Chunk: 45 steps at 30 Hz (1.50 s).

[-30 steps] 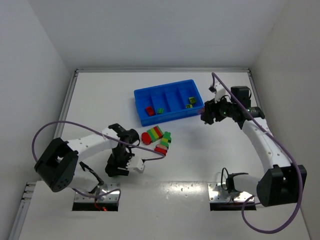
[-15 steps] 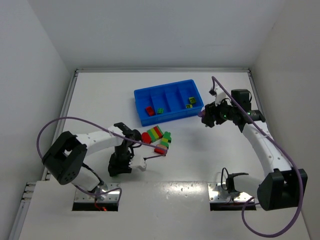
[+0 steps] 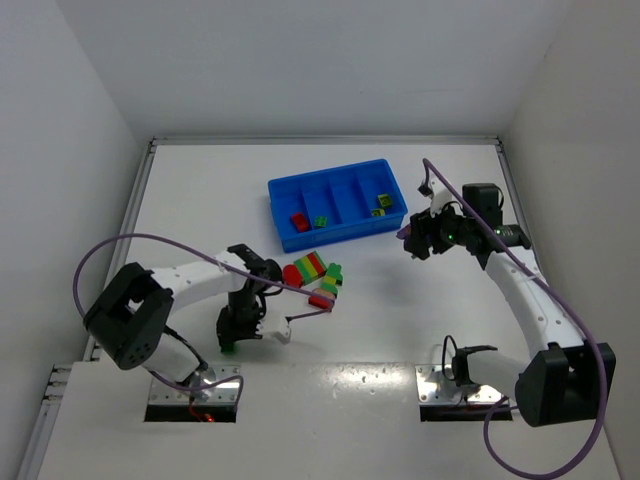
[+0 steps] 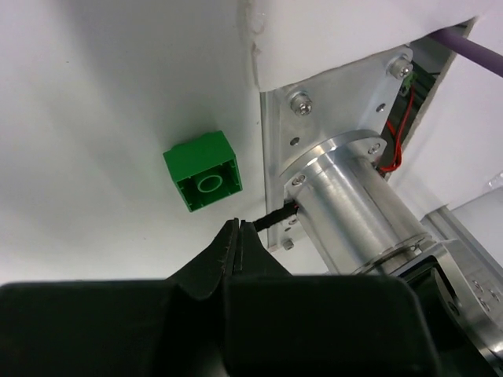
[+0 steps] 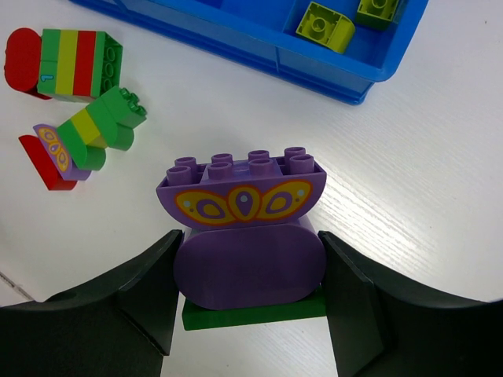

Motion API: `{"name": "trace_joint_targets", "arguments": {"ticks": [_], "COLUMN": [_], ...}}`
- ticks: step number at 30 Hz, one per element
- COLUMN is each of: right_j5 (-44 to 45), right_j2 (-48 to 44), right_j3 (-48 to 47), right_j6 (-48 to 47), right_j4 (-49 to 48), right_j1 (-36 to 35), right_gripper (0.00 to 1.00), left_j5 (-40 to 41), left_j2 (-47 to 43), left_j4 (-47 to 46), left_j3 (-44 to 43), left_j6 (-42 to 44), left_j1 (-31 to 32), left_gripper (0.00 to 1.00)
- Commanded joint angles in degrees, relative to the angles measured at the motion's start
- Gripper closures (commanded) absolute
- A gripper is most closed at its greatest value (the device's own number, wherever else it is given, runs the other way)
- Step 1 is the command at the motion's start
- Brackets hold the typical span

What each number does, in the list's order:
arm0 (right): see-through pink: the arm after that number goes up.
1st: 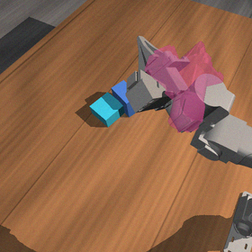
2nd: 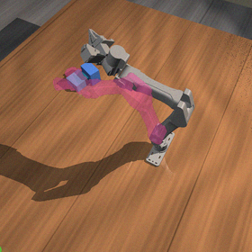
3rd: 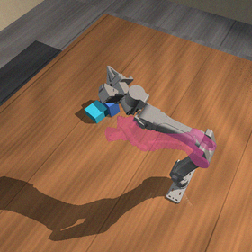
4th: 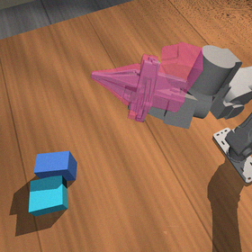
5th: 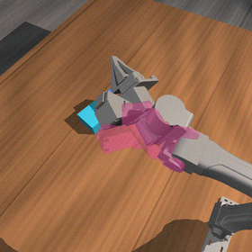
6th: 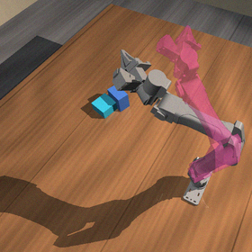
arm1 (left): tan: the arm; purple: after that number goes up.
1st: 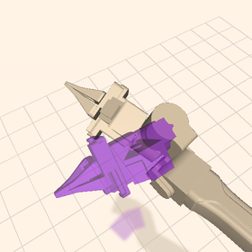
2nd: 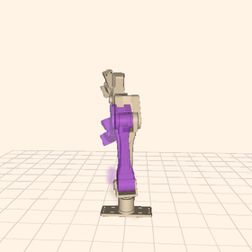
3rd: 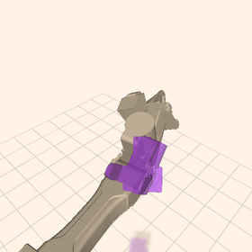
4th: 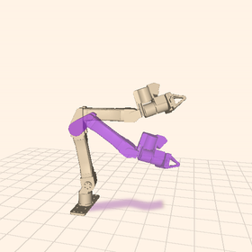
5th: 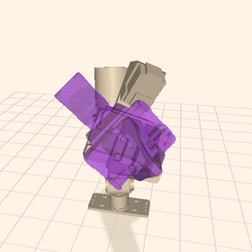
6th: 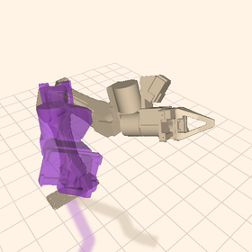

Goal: Sort the legos into containers by color

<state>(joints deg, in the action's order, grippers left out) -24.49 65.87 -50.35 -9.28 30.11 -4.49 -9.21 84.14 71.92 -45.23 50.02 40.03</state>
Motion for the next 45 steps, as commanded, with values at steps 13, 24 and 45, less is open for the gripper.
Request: {"name": "trace_joint_targets", "arguments": {"ticks": [13,24,45], "right_j5": [0.8,1.8,2.3], "right_j2": [0.7,1.7,2.3], "right_j3": [-1.7,-2.7,-2.7], "right_j6": [-2.3,-3.5,-4.6], "right_j4": [-0.3,-0.3,-0.8], "right_j1": [0.4,0.4,0.4], "right_gripper": [0.90,0.90,0.90], "left_j5": [-0.8,-1.4,0.2], "left_j2": [11.8,16.1,12.6], "left_j4": [2.5,0.4,-15.9], "left_j3": [-3.8,-5.7,-5.9], "left_j6": [4.1,4.1,-6.3], "left_j1": [1.3,1.3,-0.7], "left_gripper": [1.00,1.00,1.00]}}
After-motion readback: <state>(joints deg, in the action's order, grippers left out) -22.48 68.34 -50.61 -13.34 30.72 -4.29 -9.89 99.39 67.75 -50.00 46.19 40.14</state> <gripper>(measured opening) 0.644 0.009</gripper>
